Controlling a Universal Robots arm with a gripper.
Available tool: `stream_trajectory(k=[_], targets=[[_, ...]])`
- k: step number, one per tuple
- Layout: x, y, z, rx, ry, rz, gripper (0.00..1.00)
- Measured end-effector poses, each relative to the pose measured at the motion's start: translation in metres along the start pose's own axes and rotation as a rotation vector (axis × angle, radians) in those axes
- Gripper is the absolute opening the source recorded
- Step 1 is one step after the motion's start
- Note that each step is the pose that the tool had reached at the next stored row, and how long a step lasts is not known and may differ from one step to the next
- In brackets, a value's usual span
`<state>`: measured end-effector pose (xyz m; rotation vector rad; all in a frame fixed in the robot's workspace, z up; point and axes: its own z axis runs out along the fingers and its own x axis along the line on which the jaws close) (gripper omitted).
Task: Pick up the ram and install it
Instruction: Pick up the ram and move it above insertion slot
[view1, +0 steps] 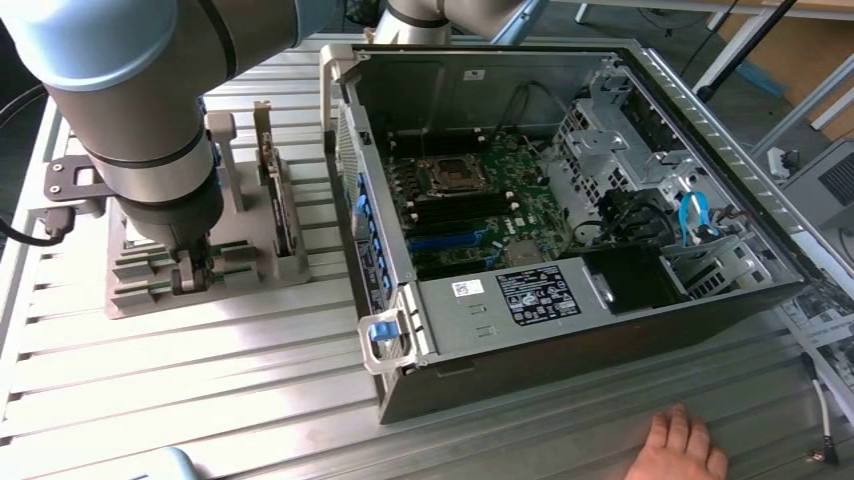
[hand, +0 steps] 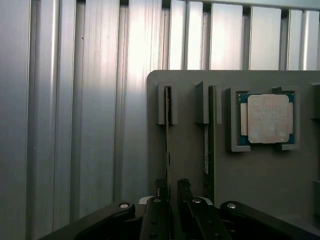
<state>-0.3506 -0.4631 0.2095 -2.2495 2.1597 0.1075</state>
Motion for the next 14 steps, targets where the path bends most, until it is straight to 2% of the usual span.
stream_trajectory(k=[14], targets=[[0.0, -0.0008, 0.0, 0.0, 0.0, 0.0, 0.22]])
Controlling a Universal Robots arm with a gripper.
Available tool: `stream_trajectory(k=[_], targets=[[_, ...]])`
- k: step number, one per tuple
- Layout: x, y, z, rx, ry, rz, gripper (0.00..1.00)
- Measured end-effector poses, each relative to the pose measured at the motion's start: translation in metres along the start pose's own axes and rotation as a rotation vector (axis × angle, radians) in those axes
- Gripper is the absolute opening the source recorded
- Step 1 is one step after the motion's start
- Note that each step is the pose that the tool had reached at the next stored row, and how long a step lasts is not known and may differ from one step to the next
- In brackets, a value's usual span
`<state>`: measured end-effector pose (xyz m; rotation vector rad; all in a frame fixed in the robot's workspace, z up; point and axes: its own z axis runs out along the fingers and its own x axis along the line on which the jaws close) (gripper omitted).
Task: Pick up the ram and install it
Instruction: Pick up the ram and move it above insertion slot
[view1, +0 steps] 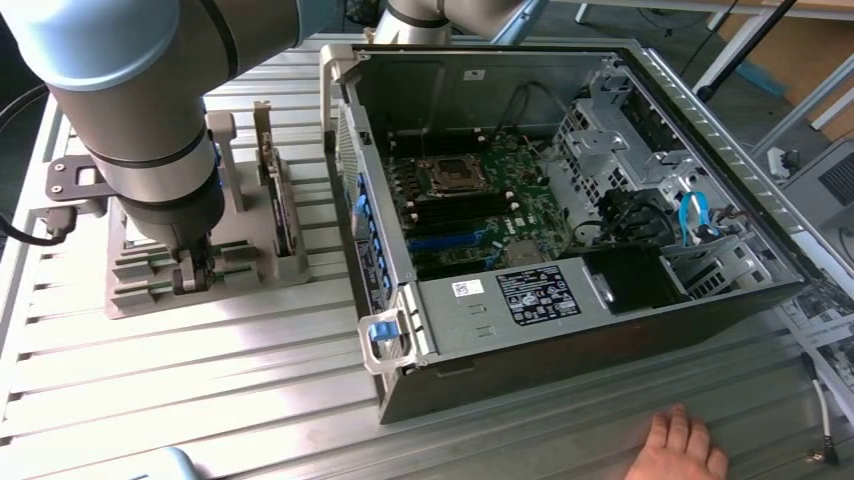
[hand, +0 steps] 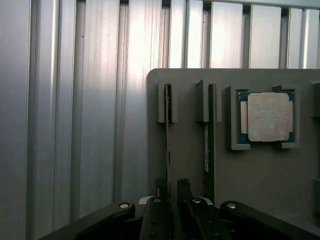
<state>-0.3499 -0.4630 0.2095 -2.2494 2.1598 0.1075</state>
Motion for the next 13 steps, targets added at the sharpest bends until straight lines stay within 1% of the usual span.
stream_trajectory(k=[2, 3, 4, 5, 13], targets=[[0.0, 0.0, 0.0, 0.0, 0.0, 0.0, 0.21], [0.0, 0.0, 0.0, -0.0001, 0.0002, 0.0, 0.14], [0.0, 0.0, 0.0, -0.0001, 0.0001, 0.0, 0.14], [0.0, 0.0, 0.0, -0.0001, 0.0001, 0.0, 0.12], [0.0, 0.0, -0.0001, 0.0, -0.0001, 0.0, 0.12]])
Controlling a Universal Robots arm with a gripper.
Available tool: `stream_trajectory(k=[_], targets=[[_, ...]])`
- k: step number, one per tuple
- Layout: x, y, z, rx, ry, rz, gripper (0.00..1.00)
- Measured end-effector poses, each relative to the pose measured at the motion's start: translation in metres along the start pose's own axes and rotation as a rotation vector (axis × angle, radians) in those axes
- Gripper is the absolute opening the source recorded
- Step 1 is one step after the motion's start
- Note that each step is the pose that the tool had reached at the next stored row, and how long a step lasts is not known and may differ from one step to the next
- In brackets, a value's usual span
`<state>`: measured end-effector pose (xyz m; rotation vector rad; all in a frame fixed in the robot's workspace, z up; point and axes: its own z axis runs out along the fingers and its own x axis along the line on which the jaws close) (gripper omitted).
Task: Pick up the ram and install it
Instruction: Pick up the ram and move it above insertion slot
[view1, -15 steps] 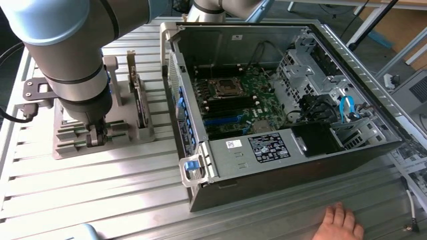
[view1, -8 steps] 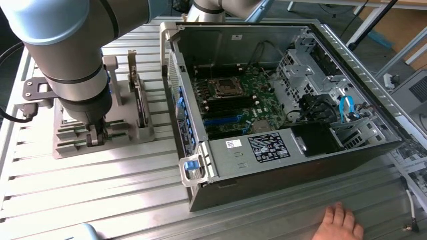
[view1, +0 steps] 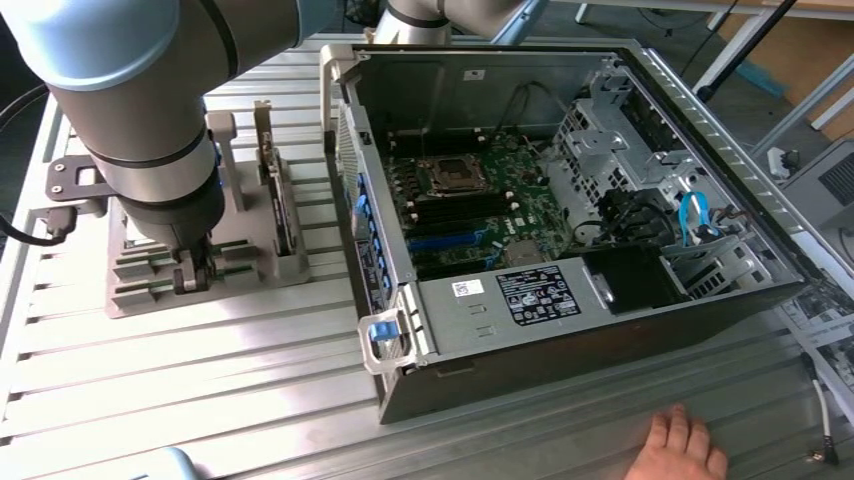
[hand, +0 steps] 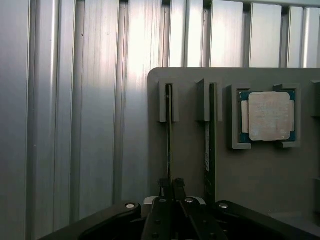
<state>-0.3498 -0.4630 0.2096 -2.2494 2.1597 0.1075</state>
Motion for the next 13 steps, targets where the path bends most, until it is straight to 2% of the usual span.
stream_trajectory(k=[13], targets=[[-0.0006, 0.0003, -0.009, -0.0002, 0.0002, 0.0, 0.12]])
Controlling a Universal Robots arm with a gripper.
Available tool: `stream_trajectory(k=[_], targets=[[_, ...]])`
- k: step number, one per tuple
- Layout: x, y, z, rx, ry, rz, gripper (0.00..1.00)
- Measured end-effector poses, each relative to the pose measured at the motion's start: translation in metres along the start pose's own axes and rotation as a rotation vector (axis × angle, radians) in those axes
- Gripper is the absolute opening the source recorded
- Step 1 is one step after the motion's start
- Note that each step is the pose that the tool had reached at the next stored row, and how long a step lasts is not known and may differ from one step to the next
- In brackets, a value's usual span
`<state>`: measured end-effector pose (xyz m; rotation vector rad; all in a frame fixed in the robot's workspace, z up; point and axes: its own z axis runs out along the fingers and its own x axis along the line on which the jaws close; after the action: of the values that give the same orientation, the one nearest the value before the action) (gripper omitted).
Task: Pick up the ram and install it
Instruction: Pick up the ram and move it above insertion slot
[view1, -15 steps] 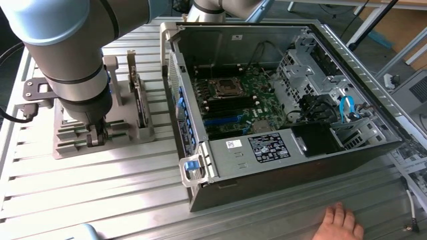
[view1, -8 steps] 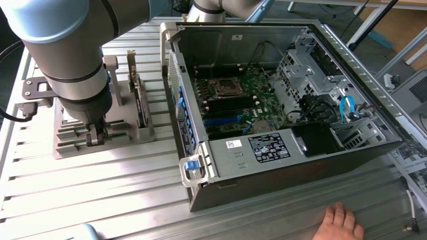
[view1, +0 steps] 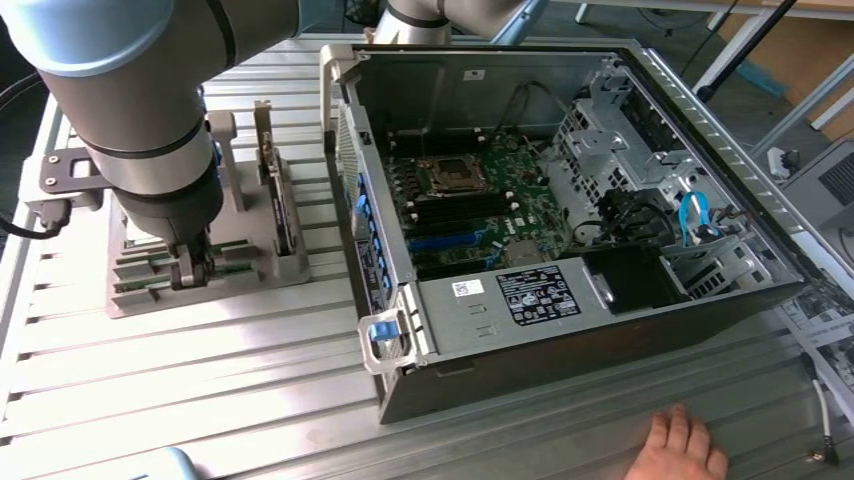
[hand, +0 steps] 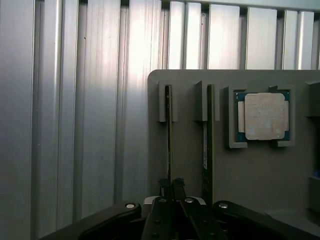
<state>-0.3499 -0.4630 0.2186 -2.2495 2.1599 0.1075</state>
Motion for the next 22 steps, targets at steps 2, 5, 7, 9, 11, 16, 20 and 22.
stream_trajectory(k=[2, 5, 7, 9, 11, 16, 20, 22], targets=[[0.0, 0.0001, -0.0023, 0.0001, -0.0001, 0.0, 0.12], [0.0, 0.0002, -0.0058, 0.0, -0.0001, 0.0, 0.12], [-0.001, 0.0002, -0.0081, 0.0001, -0.0001, 0.0, 0.12], [-0.001, 0.0003, -0.0103, 0.0002, -0.0001, 0.0, 0.12], [-0.001, 0.0004, -0.0127, 0.0001, -0.0001, 0.0, 0.12], [-0.001, 0.0006, -0.0189, 0.0001, -0.0001, 0.0, 0.12], [-0.002, 0.0008, -0.025, 0.0001, -0.0001, 0.0, 0.12], [-0.002, 0.0009, -0.0281, 0.0001, -0.0001, 0.0, 0.12]])
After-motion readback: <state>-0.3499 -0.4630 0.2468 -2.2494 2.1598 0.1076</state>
